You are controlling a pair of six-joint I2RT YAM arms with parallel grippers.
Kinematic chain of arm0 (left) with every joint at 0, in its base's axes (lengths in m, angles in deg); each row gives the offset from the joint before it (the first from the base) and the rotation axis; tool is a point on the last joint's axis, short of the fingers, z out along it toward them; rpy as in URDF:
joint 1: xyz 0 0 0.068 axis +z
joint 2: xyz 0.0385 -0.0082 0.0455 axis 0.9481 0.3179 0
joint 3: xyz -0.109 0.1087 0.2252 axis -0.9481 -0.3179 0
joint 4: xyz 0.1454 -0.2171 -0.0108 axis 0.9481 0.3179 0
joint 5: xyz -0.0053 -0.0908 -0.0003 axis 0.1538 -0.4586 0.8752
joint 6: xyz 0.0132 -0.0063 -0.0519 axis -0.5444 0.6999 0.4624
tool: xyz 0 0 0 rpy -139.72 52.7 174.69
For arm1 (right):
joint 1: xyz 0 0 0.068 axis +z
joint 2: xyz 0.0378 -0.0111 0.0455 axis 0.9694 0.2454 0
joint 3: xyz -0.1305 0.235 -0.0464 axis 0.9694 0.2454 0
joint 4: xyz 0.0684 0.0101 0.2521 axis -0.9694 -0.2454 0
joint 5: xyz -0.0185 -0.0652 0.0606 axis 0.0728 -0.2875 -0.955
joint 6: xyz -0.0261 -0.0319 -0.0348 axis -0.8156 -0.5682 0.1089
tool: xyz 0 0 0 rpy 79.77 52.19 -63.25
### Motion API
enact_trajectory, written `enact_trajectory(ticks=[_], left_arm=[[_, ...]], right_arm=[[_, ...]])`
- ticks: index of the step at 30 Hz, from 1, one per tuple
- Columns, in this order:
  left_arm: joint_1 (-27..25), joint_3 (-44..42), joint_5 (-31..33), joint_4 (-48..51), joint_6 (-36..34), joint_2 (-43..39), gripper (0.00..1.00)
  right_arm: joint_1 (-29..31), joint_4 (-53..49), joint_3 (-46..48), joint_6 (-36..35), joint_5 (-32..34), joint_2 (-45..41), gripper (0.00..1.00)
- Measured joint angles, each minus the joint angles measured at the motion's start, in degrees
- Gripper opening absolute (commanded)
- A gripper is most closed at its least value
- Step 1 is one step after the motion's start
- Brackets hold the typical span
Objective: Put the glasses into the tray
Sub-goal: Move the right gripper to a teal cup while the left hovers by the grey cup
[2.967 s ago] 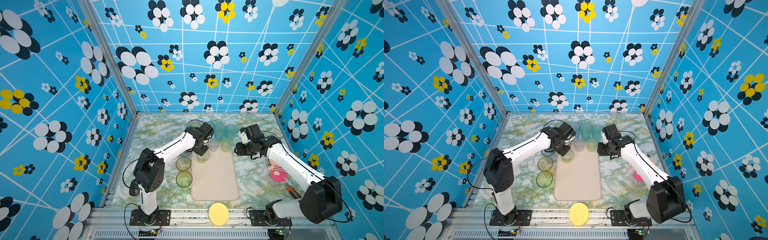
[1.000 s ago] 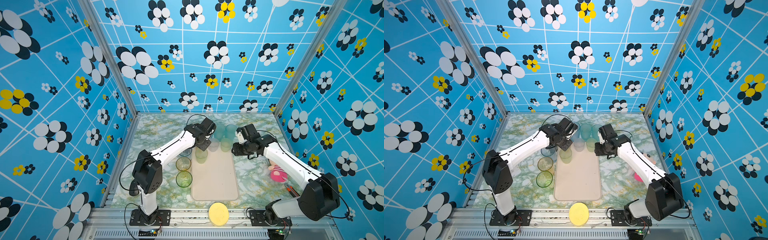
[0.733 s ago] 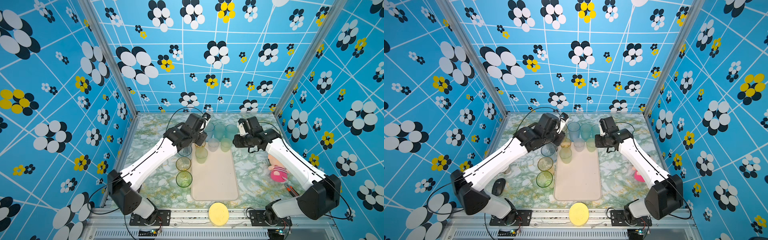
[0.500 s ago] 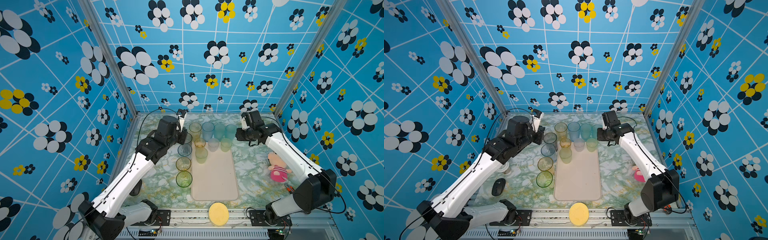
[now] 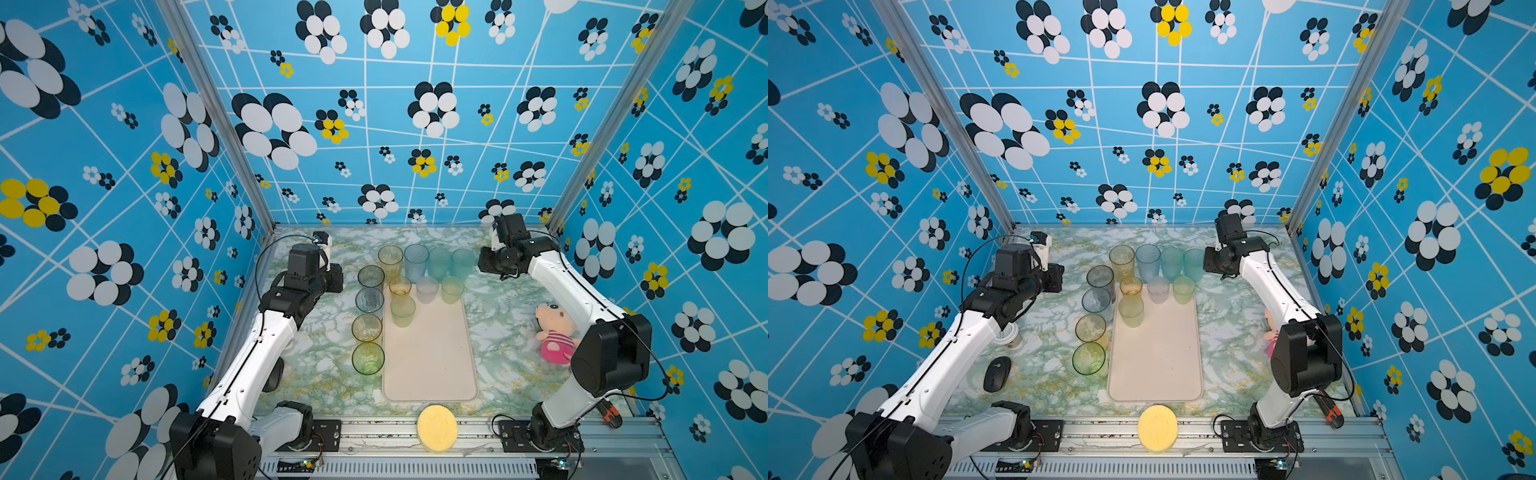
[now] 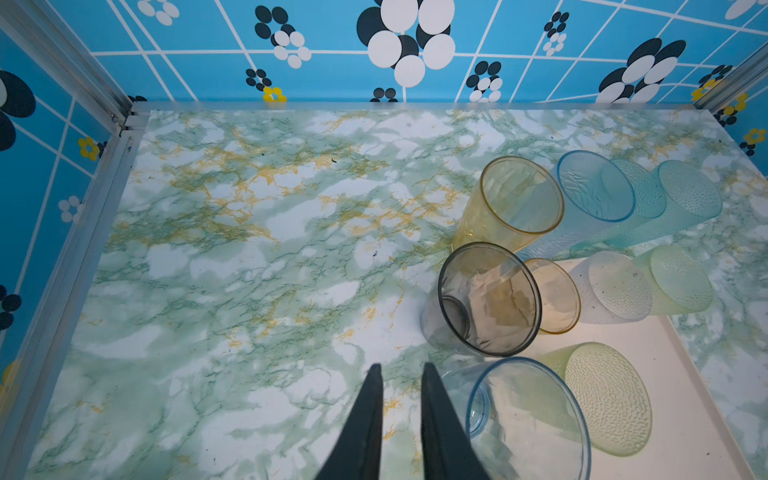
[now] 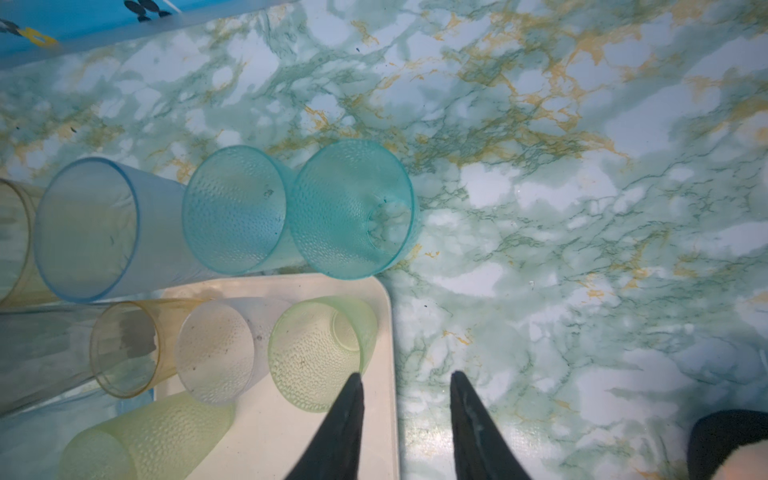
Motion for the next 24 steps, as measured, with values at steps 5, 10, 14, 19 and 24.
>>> enact_trajectory(ticks=[5,10,14,19,24], left_arm=[[0.22,0.00,-0.26,-1.44,-0.02,0.83,0.20],[0.42,-0.50,-0.35,-1.75,-0.09,0.96,0.20],[0.46,-0.72,-0.33,-1.77,-0.28,1.03,0.20],[0.66,-0.72,-0.33,-1.81,-0.33,1.07,0.20],[1.29,-0.74,-0.35,-1.81,-0.33,1.07,0.20]], right_arm=[[-1.29,-0.61,-4.92,0.00,-0.81,3.74,0.36],[-1.29,-1.22,-10.45,-0.04,-0.83,7.78,0.33],[-1.29,-2.49,-13.44,-0.22,-0.70,10.86,0.32],[-1.29,-4.52,-16.90,-0.31,-0.57,14.97,0.29],[-1.29,-5.60,-19.12,-0.44,-0.66,18.36,0.27]])
